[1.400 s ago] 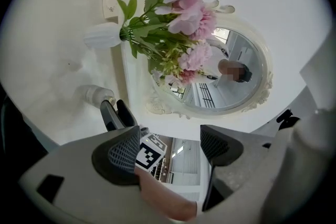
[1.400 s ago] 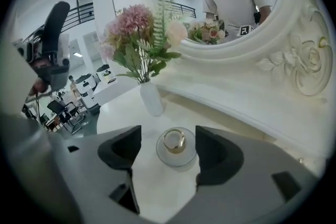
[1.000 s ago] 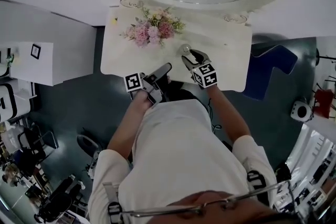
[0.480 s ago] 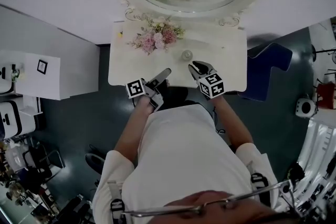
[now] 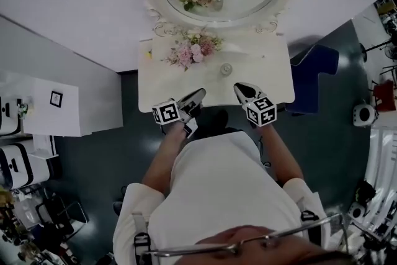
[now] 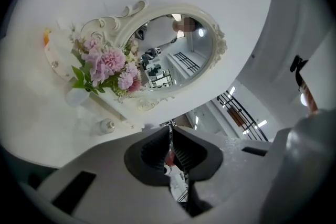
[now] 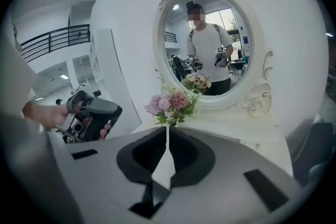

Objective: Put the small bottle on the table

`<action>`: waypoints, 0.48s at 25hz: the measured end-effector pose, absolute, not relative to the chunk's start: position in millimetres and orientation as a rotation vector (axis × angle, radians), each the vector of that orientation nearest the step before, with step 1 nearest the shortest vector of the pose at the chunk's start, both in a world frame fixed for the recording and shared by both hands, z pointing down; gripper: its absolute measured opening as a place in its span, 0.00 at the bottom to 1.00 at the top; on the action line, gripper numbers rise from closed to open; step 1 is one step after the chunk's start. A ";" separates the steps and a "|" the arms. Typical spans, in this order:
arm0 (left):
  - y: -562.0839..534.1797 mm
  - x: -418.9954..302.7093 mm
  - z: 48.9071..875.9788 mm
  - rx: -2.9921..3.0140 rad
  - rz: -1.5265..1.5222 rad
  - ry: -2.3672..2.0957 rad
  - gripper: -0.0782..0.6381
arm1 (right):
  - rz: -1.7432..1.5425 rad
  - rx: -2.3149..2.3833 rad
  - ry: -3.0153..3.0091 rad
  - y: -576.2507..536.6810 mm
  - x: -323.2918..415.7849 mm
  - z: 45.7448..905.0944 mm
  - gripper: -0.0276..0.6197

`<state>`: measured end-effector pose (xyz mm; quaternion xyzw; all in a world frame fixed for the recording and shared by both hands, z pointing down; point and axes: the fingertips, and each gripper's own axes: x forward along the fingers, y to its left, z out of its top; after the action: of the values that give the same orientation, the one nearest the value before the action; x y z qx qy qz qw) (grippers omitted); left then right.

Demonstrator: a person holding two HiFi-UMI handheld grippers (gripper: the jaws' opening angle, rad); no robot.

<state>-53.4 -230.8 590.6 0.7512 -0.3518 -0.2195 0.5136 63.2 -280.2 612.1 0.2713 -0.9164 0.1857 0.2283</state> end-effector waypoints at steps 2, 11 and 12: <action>-225.8 -59.4 590.2 1.853 -0.483 -0.860 0.12 | 0.513 0.798 -2.522 -272.4 66.6 607.2 0.07; -198.6 -48.3 587.2 1.972 -0.347 -0.859 0.11 | 0.485 0.915 -2.525 -236.8 97.7 587.0 0.05; -196.8 -46.2 585.5 1.988 -0.332 -0.866 0.11 | 0.472 0.917 -2.527 -234.8 100.1 584.7 0.05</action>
<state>-46.2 -196.8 585.5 0.8063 -0.3514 -0.1345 0.4564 100.1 -234.8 584.7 0.3288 -0.9063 0.1691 0.2047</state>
